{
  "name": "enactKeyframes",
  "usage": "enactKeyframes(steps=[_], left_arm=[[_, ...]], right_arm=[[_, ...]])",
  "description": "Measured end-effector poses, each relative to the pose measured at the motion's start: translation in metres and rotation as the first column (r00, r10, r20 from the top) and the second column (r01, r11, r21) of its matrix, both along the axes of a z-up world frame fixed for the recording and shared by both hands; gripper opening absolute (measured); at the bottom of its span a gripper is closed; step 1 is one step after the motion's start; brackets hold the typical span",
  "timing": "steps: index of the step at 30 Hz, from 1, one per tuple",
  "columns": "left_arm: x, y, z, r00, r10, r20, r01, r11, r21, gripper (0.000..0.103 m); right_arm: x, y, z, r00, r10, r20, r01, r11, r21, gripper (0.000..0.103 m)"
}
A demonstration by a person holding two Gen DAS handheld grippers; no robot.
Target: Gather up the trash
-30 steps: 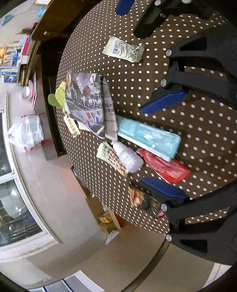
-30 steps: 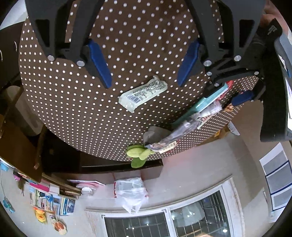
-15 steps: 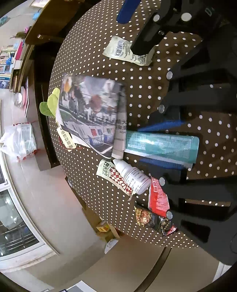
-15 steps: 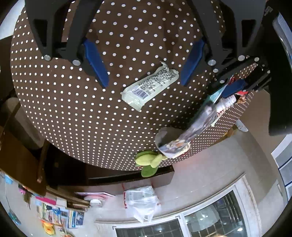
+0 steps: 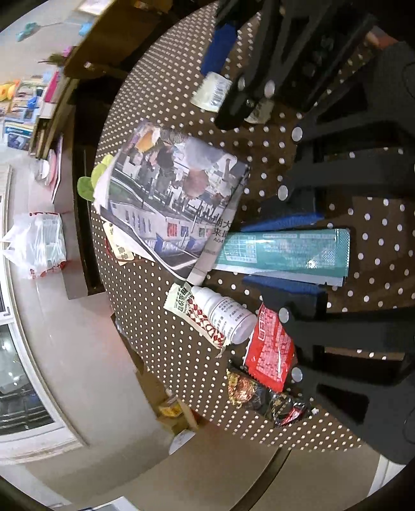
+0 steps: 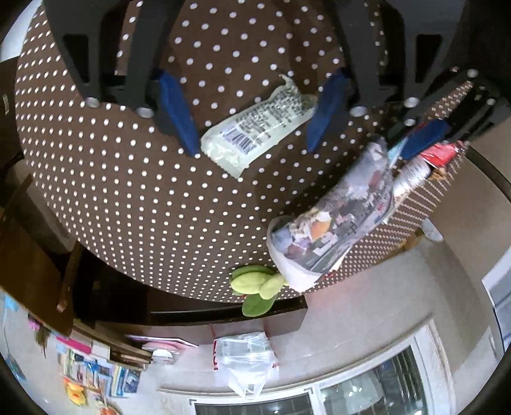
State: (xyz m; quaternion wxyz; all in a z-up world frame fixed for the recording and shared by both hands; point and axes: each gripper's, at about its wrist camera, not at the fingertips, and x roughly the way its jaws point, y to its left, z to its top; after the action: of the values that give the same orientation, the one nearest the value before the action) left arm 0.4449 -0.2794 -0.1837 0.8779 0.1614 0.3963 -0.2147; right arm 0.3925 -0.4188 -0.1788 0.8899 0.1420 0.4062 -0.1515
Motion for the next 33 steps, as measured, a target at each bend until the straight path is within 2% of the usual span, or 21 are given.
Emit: enactKeyframes(steps=[3, 4, 8, 9, 18, 22, 23, 24, 25, 31, 33], left_arm=[[0.003, 0.004, 0.005, 0.999, 0.004, -0.034, -0.006, 0.998, -0.056, 0.028], [0.003, 0.003, 0.005, 0.999, 0.008, -0.034, -0.009, 0.998, -0.056, 0.028], [-0.004, 0.004, 0.008, 0.999, 0.012, -0.030, -0.014, 0.998, -0.066, 0.028], [-0.007, 0.005, 0.009, 0.999, 0.013, -0.029, -0.015, 0.997, -0.070, 0.028], [-0.043, 0.039, 0.025, 0.998, 0.037, -0.041, -0.043, 0.986, -0.162, 0.027], [-0.063, 0.064, 0.030, 0.996, 0.054, -0.067, -0.068, 0.971, -0.230, 0.027], [-0.069, 0.068, 0.030, 0.996, 0.057, -0.068, -0.072, 0.968, -0.238, 0.026], [-0.076, 0.074, 0.031, 0.996, 0.060, -0.069, -0.075, 0.966, -0.246, 0.012], [-0.081, 0.078, 0.030, 0.995, 0.066, -0.076, -0.083, 0.965, -0.247, 0.008], [-0.102, 0.096, 0.023, 0.992, 0.092, -0.089, -0.112, 0.960, -0.258, 0.008], [-0.108, 0.101, 0.022, 0.991, 0.096, -0.090, -0.117, 0.957, -0.267, 0.008]], right_arm=[[0.002, 0.003, 0.000, 1.000, 0.019, -0.010, -0.019, 1.000, -0.024, 0.037], [0.001, 0.003, 0.000, 1.000, 0.026, -0.011, -0.026, 0.999, -0.026, 0.021], [-0.003, 0.005, -0.001, 0.998, 0.055, -0.004, -0.055, 0.998, -0.009, 0.004], [-0.006, 0.005, -0.001, 0.998, 0.065, -0.001, -0.065, 0.998, 0.002, 0.002], [-0.042, 0.029, 0.019, 0.984, 0.155, 0.093, -0.159, 0.987, 0.035, 0.001], [-0.059, 0.043, 0.029, 0.976, 0.179, 0.120, -0.184, 0.982, 0.036, 0.001], [-0.061, 0.046, 0.030, 0.974, 0.192, 0.119, -0.198, 0.979, 0.046, 0.001], [-0.064, 0.050, 0.030, 0.972, 0.201, 0.122, -0.209, 0.976, 0.056, 0.001], [-0.066, 0.053, 0.030, 0.970, 0.211, 0.122, -0.219, 0.974, 0.058, 0.001], [-0.070, 0.072, 0.021, 0.960, 0.259, 0.109, -0.271, 0.956, 0.116, 0.004], [-0.073, 0.073, 0.020, 0.968, 0.230, 0.097, -0.239, 0.966, 0.101, 0.029]])
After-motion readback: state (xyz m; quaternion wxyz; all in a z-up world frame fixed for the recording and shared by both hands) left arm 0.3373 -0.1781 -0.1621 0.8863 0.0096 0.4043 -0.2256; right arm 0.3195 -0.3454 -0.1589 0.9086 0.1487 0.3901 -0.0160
